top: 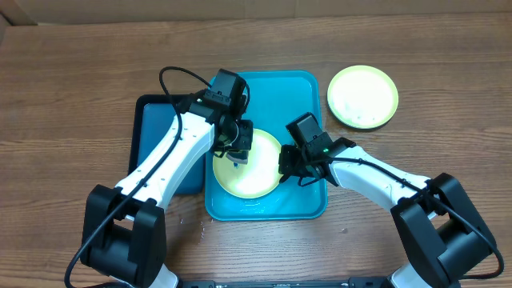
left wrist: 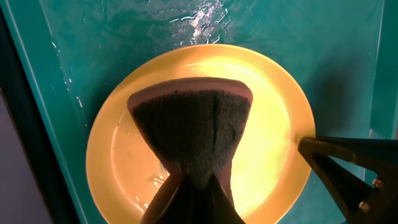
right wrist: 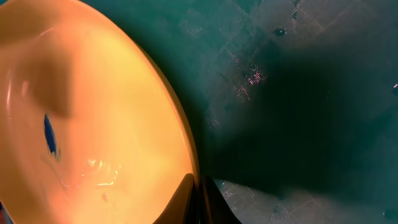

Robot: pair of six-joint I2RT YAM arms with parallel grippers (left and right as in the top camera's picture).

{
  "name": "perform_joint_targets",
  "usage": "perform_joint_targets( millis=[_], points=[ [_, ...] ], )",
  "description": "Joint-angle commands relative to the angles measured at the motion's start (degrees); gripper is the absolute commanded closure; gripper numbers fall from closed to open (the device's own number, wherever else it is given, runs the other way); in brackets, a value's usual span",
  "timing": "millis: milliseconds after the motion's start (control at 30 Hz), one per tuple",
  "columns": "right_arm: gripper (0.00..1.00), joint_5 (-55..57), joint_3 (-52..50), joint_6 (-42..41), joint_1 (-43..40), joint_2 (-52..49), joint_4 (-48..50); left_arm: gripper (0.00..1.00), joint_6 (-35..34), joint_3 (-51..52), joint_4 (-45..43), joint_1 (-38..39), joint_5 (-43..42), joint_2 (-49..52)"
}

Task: Clean dirty plates on tray and stack at the side
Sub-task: 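Scrub the yellow plate center with the left-held sponge while right holds it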

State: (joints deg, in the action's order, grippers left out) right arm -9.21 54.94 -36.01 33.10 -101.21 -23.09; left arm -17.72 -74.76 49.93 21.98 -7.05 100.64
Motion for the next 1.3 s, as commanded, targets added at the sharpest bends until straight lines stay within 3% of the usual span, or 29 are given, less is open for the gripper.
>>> perform_joint_targets(
  millis=[0,800,933,1033,1267],
  points=[
    [0.96,0.1,-0.2,0.0,0.3,-0.6,0.3,0.96,-0.9,1.7,-0.6,-0.2,0.0,0.4],
    [0.96,0.1,-0.2,0.0,0.3,-0.6,0.3,0.96,-3.1,2.7,-2.2,-0.2,-0.6,12.7],
    [0.96,0.1,-0.2,0.0,0.3,-0.6,0.3,0.96,-3.2,2.7,-2.3,-0.2,-8.2,16.7],
    [0.96,0.1,-0.2,0.0,0.3,-0.6,0.3,0.96,1.0,2.7,-3.5,-0.2,-17.1,18.8],
    [0.96,0.2,-0.2,0.0,0.3,-0.6,0.3,0.96,5.6,2.0,-7.2,-2.9,-34.3,16.4]
  ],
)
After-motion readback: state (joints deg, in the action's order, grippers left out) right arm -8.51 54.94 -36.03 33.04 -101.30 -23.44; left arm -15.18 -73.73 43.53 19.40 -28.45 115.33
